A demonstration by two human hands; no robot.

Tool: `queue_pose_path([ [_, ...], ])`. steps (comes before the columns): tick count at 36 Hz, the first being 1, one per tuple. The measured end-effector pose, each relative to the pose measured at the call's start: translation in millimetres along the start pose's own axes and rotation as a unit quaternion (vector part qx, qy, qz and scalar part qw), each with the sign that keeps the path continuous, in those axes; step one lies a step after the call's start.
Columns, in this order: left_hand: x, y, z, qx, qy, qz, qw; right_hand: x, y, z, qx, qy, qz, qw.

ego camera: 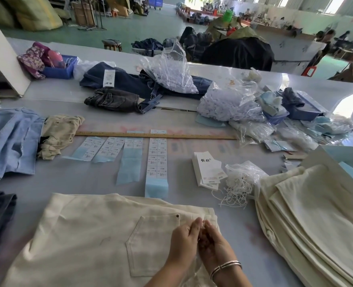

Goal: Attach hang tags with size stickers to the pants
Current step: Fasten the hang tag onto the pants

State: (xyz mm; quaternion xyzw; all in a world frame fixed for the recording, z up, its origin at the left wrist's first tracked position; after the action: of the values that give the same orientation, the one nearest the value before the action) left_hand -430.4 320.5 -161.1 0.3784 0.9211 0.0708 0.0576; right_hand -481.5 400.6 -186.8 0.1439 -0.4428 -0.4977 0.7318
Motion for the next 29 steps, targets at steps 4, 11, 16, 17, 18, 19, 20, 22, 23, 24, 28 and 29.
queue_pose_path([
  [4,-1.1,-0.2,-0.3,0.005,0.002,-0.006,1.000,0.4,0.7,-0.3,-0.006,0.011,0.005,1.000],
  [11,-0.9,-0.8,2.0,0.000,-0.005,-0.006,1.000,-3.1,-1.8,-3.3,-0.006,0.011,-0.002,1.000],
  [16,0.4,-1.8,5.4,-0.009,-0.010,0.003,1.000,-7.7,-5.7,-4.6,-0.007,0.011,-0.016,1.000],
  [17,0.4,-1.8,5.7,-0.007,-0.010,0.005,1.000,-8.0,-6.2,-5.0,-0.006,0.010,-0.015,1.000],
  [18,0.3,-1.8,5.6,-0.004,-0.011,0.004,1.000,-8.2,-6.8,-5.2,-0.006,0.008,-0.014,1.000],
  [19,0.1,-1.7,5.3,-0.001,-0.011,0.004,1.000,-8.1,-7.2,-5.3,-0.006,0.007,-0.013,1.000],
  [20,0.0,-1.7,5.0,0.002,-0.011,0.003,1.000,-7.5,-6.9,-5.3,-0.007,0.008,-0.011,1.000],
  [22,-0.3,-2.2,4.9,0.004,-0.015,0.001,1.000,-6.7,-5.9,-4.9,-0.011,0.014,-0.010,1.000],
  [23,-0.4,-2.4,4.9,0.004,-0.019,0.001,1.000,-6.4,-5.4,-4.7,-0.012,0.018,-0.009,1.000],
  [24,-0.3,-2.5,4.9,0.005,-0.023,0.002,1.000,-6.2,-5.0,-4.7,-0.013,0.022,-0.008,1.000],
  [28,-0.3,-3.0,4.4,0.004,-0.022,-0.001,1.000,-7.2,-4.3,-5.8,-0.014,0.036,-0.012,0.999],
  [29,-0.2,-3.1,4.1,0.005,-0.020,-0.002,1.000,-8.1,-4.5,-6.3,-0.015,0.043,-0.016,0.999],
])
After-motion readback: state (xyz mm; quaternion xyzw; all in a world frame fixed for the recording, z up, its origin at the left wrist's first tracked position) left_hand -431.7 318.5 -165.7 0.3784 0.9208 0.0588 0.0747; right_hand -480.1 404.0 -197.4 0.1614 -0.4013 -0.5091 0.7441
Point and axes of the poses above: each hand's wrist, its own y-axis away from the middle knuckle, its own x-axis out of the palm, z = x × y, the point moved 7 cm from there along -y, towards the middle knuckle, and after that the axes turned 6 degrees about y, right-handed, at the moved point
